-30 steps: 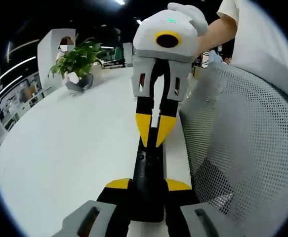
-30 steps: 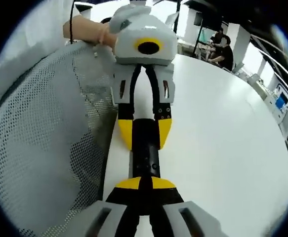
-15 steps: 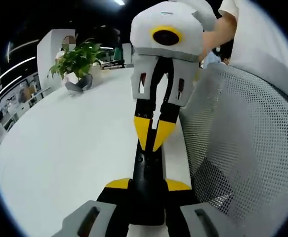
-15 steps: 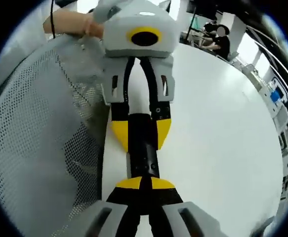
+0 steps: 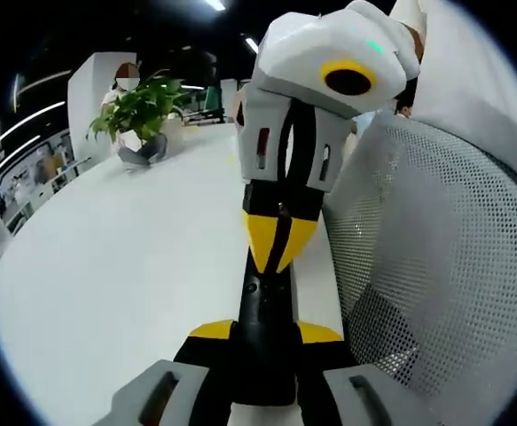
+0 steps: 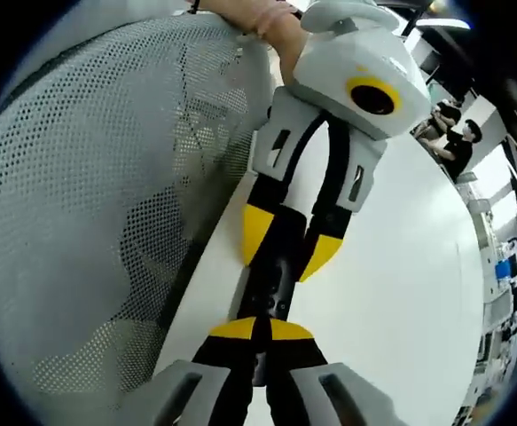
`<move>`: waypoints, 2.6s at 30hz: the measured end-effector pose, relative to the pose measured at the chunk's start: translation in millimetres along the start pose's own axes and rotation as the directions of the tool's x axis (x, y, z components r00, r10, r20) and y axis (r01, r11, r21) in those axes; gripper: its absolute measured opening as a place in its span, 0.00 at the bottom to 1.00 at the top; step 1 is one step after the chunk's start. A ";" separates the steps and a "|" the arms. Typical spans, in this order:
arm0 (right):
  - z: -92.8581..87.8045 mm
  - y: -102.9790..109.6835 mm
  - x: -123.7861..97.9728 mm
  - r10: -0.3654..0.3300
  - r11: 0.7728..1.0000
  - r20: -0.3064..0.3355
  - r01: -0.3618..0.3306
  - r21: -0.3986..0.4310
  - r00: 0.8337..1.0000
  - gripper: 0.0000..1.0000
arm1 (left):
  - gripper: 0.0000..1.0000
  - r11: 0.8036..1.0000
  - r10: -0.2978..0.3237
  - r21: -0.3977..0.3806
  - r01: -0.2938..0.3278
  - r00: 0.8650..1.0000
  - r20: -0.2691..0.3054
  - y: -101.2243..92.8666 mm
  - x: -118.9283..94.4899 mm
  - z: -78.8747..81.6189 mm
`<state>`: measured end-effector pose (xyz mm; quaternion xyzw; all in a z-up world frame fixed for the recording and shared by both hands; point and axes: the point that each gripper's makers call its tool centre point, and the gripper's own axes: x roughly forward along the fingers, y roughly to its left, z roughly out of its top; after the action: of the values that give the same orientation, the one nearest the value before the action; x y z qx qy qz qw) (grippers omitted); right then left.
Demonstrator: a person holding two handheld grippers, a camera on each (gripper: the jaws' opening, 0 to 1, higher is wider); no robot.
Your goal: Press the specified remote control buttons in sequence, fully releasing each button before pressing the next.
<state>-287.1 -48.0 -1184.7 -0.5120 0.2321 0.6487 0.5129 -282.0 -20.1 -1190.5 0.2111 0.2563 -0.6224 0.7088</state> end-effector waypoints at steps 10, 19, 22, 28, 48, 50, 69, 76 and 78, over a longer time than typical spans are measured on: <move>-0.2 -5.1 0.2 -0.014 0.932 0.034 0.000 0.364 0.999 0.00 | 0.24 1.000 0.003 -0.006 -0.003 1.000 0.003 0.1 -0.6 0.1; -3.2 -7.5 -1.8 -0.118 0.840 0.139 0.024 0.542 0.983 0.00 | 0.24 1.000 0.006 -0.021 -0.006 1.000 0.011 0.9 -0.9 0.5; -0.8 -7.7 -1.3 -0.117 0.865 0.121 0.041 0.499 0.986 0.00 | 0.24 0.999 0.005 -0.033 -0.004 1.000 0.022 1.4 -0.5 0.4; 0.5 -4.1 -0.5 -0.085 0.947 0.059 0.063 0.315 0.995 0.00 | 0.24 0.999 0.004 -0.034 -0.003 1.000 0.024 1.6 0.1 0.2; -0.6 -6.2 0.8 0.003 0.914 0.047 -0.022 0.405 0.999 0.00 | 0.24 1.000 0.003 -0.017 -0.003 1.000 0.009 0.3 -0.5 0.4; -0.2 -6.8 0.5 0.002 0.905 0.061 -0.028 0.425 0.998 0.00 | 0.24 1.000 0.001 -0.018 -0.001 1.000 0.010 0.1 -1.1 0.7; -6.3 -2.8 -3.0 0.043 0.915 0.055 -0.061 0.399 0.998 0.00 | 0.24 1.000 -0.001 -0.024 0.002 1.000 0.016 0.6 -1.1 0.3; -8.2 -3.5 -1.1 0.072 0.903 -0.021 -0.056 0.426 0.997 0.00 | 0.24 1.000 0.001 -0.025 0.000 1.000 0.018 0.6 -0.8 0.0; -5.9 -2.5 0.3 0.066 0.914 -0.041 -0.044 0.404 0.997 0.00 | 0.24 1.000 -0.001 -0.023 0.002 1.000 0.018 0.7 -0.6 -0.1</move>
<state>-282.3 -51.8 -1186.6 -0.4058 0.3886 0.5872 0.5827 -281.3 -19.5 -1190.3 0.1972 0.2572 -0.6217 0.7130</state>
